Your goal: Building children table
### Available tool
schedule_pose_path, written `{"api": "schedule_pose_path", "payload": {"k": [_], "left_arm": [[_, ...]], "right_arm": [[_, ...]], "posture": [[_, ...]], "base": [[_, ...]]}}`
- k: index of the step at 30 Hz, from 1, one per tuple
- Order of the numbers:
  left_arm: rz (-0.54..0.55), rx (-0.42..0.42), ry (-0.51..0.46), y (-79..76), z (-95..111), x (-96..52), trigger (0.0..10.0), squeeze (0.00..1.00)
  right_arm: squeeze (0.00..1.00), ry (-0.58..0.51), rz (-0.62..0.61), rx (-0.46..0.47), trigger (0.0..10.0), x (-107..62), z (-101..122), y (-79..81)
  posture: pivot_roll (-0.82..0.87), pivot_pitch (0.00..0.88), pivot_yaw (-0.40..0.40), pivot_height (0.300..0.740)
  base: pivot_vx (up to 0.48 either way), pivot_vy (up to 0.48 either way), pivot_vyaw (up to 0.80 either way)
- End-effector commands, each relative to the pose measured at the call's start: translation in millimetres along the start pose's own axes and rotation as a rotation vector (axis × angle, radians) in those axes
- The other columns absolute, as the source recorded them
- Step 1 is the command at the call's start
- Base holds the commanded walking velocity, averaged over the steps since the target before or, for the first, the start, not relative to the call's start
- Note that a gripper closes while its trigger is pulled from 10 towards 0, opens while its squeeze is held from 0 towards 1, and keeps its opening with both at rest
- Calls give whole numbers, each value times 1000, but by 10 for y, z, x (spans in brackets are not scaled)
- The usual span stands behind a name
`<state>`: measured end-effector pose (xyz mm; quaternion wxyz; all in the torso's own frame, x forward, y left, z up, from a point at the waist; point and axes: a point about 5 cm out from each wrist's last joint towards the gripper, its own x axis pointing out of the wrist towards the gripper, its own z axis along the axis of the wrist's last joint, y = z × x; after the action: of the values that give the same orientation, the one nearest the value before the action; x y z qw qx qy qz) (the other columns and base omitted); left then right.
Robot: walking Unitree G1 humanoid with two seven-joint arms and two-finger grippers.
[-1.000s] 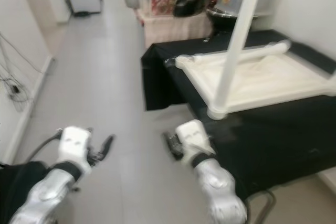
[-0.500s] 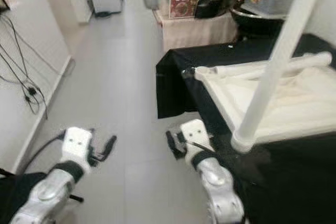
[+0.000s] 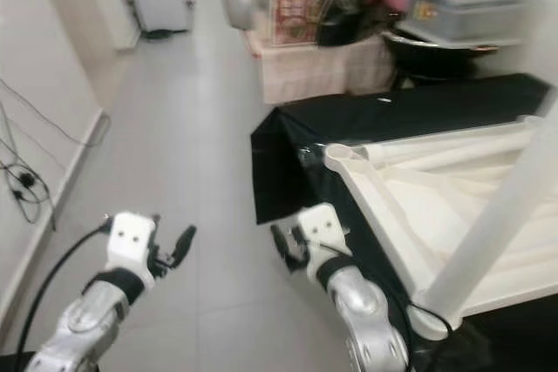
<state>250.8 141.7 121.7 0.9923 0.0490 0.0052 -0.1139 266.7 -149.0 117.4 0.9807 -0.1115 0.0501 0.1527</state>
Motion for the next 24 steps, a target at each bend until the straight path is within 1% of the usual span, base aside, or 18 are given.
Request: {"api": "schedule_pose_path", "payload": {"k": [1, 24], "left_arm": [[31, 23, 8, 86, -16, -25, 10000, 0], [23, 25, 7, 112, -13, -1, 10000, 0]], "right_arm": [[0, -29, 38, 21, 10000, 29, 44, 101], [0, -51, 37, 31, 10000, 46, 68, 113]], "posture": [[30, 17, 8, 740], [31, 17, 21, 740]], "base": [[379, 0, 0], [376, 0, 0]]}}
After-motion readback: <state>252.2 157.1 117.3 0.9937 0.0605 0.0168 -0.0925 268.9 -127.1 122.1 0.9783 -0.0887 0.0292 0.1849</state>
